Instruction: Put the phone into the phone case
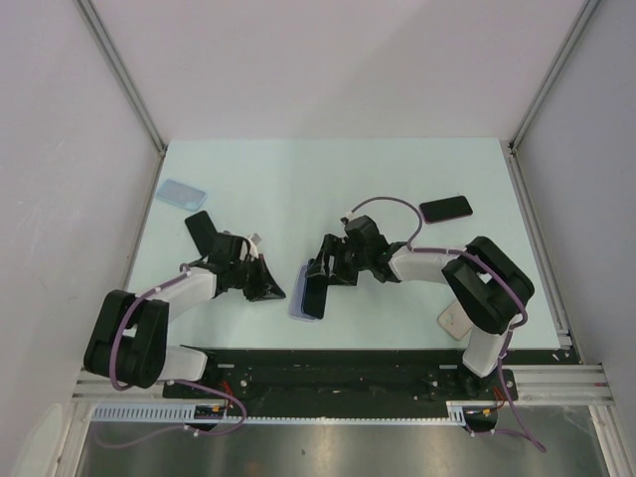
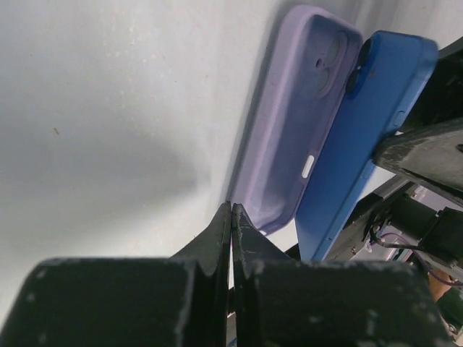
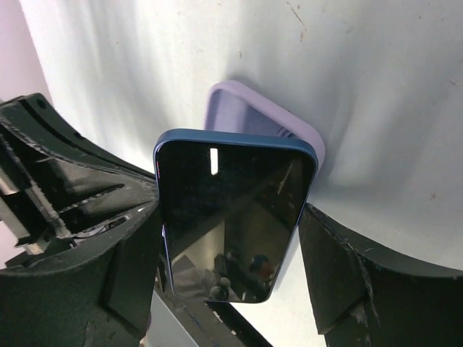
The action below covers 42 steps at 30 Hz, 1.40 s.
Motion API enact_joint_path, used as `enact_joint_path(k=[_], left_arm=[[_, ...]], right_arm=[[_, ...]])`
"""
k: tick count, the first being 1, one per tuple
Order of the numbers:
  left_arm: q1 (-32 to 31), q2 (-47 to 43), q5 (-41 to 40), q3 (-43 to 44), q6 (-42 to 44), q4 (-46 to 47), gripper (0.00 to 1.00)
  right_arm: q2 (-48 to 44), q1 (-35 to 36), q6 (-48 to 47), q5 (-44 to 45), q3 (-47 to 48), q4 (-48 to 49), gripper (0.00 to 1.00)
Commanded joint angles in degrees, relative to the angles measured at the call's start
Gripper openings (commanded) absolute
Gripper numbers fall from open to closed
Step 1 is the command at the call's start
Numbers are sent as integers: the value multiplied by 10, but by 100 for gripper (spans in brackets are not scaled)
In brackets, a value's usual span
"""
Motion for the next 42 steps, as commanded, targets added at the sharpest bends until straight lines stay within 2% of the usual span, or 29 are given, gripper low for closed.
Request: enact_joint_path(k=[1, 13, 17, 24, 26, 30, 33, 40, 42], left_arm=[[3, 9, -1, 2, -1, 12, 2], [-3, 18, -6, -9, -1, 18, 2], [-12, 22, -20, -9, 0, 17, 2], [-18, 15, 8, -3, -7, 12, 2], [-18, -5, -14, 20, 0, -24, 2], [-18, -27, -133, 78, 36, -103, 5], [-17, -21, -170, 109, 50, -137, 5], [-14, 62, -142, 108, 50, -128, 4], [-16, 58, -139, 98, 38, -115, 4]], right_arm=[[14, 4, 17, -25, 23, 55, 42], [44, 2, 83, -54, 26, 87, 41], [40, 1, 86, -59, 26, 88, 41], [37, -2, 77, -60, 26, 80, 41], [35, -2, 75, -59, 26, 74, 41], [32, -2, 74, -64, 26, 74, 41], [29, -1, 74, -66, 26, 76, 41], [36, 2, 86, -77, 26, 91, 41], [36, 5, 90, -81, 26, 95, 41]])
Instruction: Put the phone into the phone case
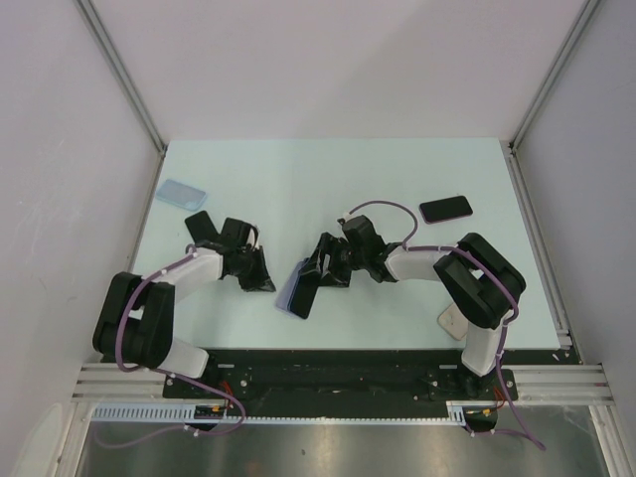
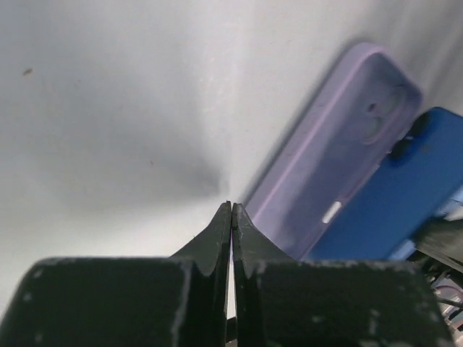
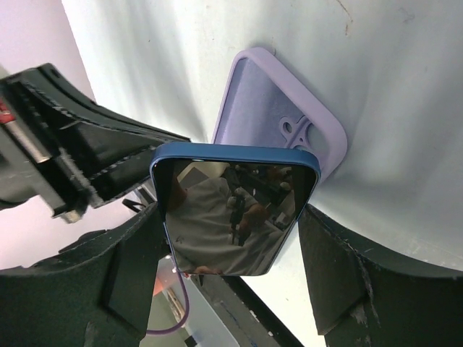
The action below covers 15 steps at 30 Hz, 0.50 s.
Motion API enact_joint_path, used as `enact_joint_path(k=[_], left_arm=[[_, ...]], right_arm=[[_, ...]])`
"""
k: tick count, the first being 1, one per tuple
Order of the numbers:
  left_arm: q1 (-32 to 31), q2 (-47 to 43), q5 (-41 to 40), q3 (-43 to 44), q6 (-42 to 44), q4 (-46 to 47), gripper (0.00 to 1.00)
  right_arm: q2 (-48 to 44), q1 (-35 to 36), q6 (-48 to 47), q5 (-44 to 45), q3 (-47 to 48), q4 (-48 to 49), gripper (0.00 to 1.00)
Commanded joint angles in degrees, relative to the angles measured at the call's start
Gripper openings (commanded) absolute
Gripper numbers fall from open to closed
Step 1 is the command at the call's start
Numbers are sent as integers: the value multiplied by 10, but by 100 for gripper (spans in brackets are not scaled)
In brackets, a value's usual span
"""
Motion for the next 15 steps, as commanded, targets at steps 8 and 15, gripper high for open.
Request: enact_joint_path(k=[8, 15], left_arm=[[-11, 11, 50, -62, -34, 68, 5], [-31, -8, 58, -81, -53, 85, 5]], right_arm=[[-2, 5, 32, -31, 18, 57, 41], [11, 2, 20, -5, 18, 43, 40]])
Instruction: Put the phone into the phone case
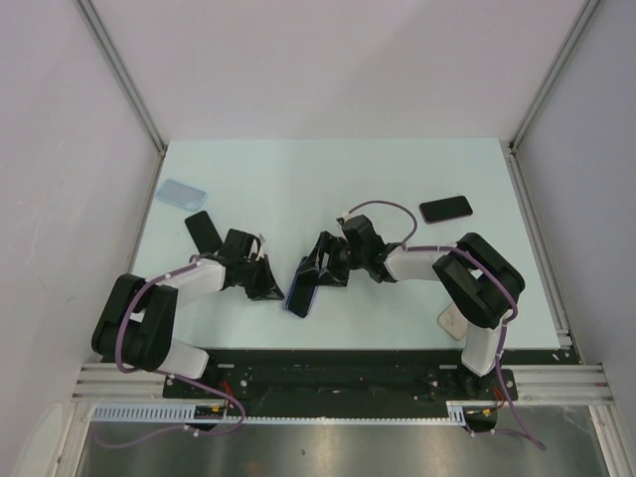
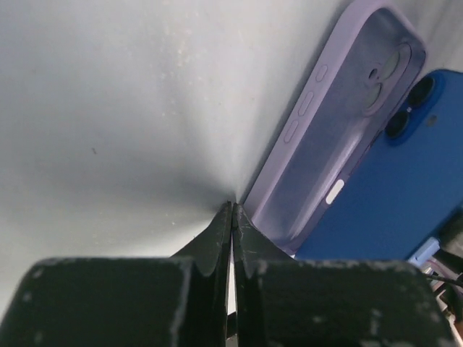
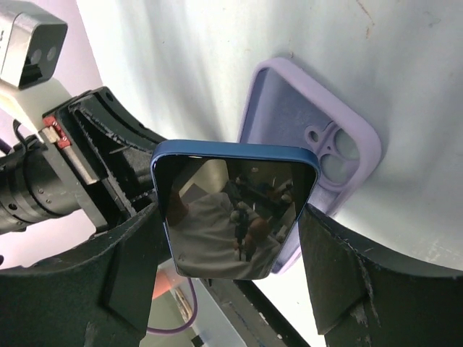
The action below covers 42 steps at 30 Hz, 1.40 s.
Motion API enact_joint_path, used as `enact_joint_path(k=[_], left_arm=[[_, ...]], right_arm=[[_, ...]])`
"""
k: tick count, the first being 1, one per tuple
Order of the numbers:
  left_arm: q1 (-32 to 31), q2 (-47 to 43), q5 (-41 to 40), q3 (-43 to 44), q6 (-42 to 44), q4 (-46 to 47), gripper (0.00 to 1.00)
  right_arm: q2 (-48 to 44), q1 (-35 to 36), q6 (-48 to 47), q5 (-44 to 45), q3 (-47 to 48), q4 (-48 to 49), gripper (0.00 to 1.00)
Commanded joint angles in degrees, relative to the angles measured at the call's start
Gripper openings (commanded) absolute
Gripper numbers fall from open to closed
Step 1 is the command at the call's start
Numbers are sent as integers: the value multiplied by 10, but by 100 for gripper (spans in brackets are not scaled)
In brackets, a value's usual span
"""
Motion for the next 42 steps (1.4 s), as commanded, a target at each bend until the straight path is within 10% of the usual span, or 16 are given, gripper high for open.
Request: enact_joint_path(k=[1, 13, 25, 42], left_arm=[[-18, -23, 5, -20, -19, 13, 5], [-64, -95, -8, -22, -62, -8, 10], [-64, -171, -114, 3, -56, -81, 38], [-62, -180, -103, 37, -28, -72, 51]], right_arm=[[10, 0, -4, 9, 18, 19, 40], [-21, 5, -101, 126, 58, -137, 45], [0, 7, -102, 156, 76, -175, 44], [-47, 12, -17, 191, 76, -230, 79]])
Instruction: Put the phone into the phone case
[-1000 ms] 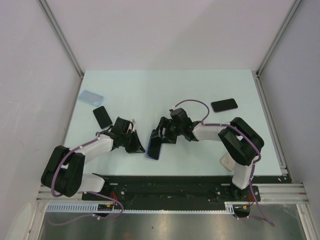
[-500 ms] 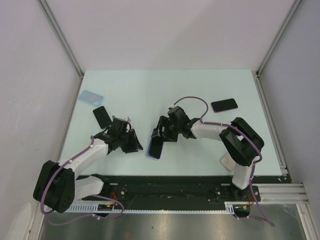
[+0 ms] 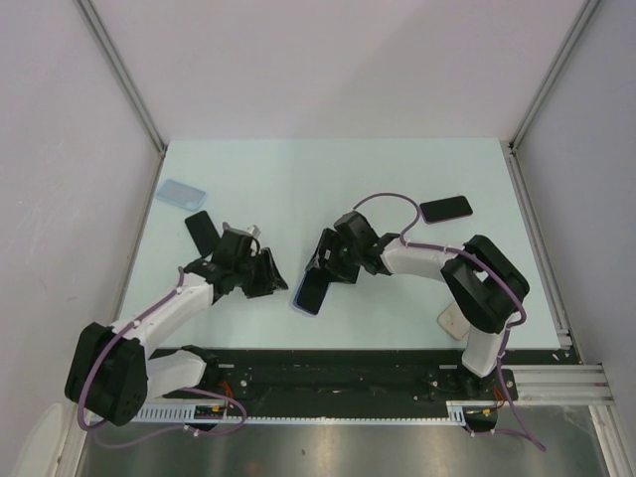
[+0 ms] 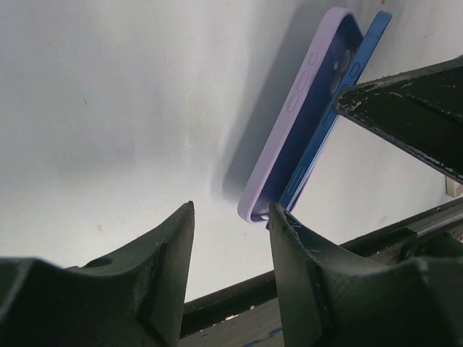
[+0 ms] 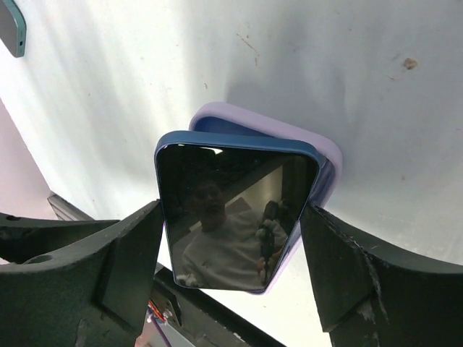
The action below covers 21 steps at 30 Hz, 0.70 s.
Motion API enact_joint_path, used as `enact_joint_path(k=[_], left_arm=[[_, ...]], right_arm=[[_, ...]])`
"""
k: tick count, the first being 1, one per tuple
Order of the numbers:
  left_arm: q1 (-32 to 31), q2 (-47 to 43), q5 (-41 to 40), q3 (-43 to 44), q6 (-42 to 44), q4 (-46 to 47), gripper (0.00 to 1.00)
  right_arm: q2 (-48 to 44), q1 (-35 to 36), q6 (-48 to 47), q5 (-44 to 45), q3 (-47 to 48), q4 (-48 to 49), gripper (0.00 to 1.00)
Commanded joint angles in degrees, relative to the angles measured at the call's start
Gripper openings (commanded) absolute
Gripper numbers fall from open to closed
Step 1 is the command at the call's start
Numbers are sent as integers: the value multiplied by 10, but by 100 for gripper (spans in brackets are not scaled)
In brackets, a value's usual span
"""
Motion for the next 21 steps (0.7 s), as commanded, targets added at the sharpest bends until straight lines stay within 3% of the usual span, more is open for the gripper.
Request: enact_joint_path(k=[1, 4, 8, 14, 21], left_arm=[[0, -9, -6, 33, 16, 3, 51], [2, 4, -47, 58, 29, -9, 52], [12, 21, -53, 84, 44, -3, 52], [12, 78, 17, 116, 84, 39, 51], [12, 162, 71, 164, 90, 58, 48]], right_arm=[[-30, -3, 19, 34, 8, -34, 80], [-37, -2, 37, 50, 8, -48, 88], [-44, -1, 43, 55, 8, -63, 89], [-75, -1, 3, 60, 7, -73, 81], [-80, -11, -55, 78, 4, -99, 80]])
